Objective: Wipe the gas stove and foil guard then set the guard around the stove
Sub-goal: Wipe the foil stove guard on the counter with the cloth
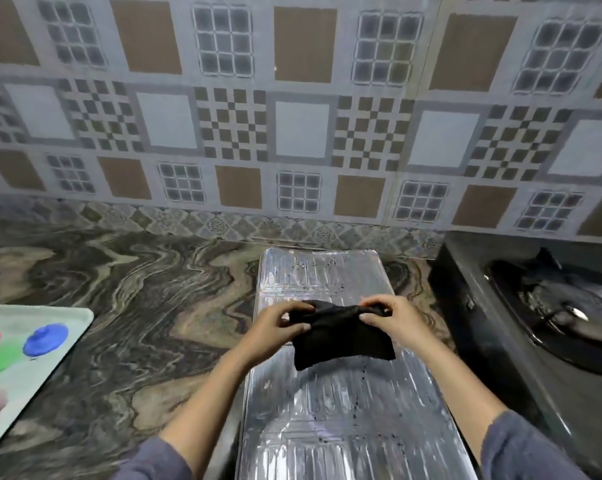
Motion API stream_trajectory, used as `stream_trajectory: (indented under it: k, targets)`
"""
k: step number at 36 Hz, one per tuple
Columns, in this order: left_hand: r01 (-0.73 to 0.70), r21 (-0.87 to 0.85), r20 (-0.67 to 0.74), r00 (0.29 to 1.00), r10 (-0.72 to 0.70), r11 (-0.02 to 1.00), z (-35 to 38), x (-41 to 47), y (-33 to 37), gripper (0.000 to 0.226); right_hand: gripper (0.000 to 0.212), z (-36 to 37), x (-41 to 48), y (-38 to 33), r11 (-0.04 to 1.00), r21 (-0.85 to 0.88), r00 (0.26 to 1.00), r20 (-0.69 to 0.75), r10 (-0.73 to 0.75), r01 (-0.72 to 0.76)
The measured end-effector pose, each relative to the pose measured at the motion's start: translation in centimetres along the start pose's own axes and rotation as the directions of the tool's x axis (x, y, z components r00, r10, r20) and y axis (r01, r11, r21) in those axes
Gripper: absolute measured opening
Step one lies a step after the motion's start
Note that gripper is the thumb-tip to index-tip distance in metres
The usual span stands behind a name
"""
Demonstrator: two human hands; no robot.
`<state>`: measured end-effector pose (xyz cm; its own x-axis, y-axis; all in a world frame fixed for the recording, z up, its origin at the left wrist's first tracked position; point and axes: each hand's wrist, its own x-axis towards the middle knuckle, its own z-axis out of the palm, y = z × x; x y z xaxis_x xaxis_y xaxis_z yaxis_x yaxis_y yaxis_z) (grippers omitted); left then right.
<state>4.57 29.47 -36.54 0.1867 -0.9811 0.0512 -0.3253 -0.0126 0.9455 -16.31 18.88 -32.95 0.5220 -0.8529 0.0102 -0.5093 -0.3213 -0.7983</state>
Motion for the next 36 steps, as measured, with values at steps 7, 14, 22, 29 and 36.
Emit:
stream_trajectory:
  k: [7,14,22,29,36]
  targets:
    - [0.019,0.040,0.007,1.000,-0.019,0.999,0.1,4.8,-2.0,0.030,0.019,0.6,3.7,1.6,1.000,0.015,0.999,-0.048,0.022,-0.022]
    - [0.086,0.041,0.030,0.996,-0.087,0.995,-0.3,9.9,-3.6,0.032,0.018,0.9,8.6,3.2,0.998,0.010,0.995,-0.070,0.065,-0.065]
    - [0.039,0.227,0.007,0.999,-0.041,0.973,-1.1,15.0,-5.5,0.037,0.025,2.6,15.0,5.4,0.998,-0.040,0.993,-0.110,0.046,-0.050]
    - [0.019,0.318,-0.050,0.999,-0.003,0.948,-1.1,17.3,-7.2,0.040,0.039,4.1,18.2,6.4,0.991,-0.123,0.995,-0.084,0.045,-0.055]
    - [0.069,0.400,-0.287,0.957,0.053,0.914,-1.7,14.7,-8.1,0.037,0.052,6.5,16.3,5.9,0.900,-0.420,0.982,-0.186,0.037,-0.114]
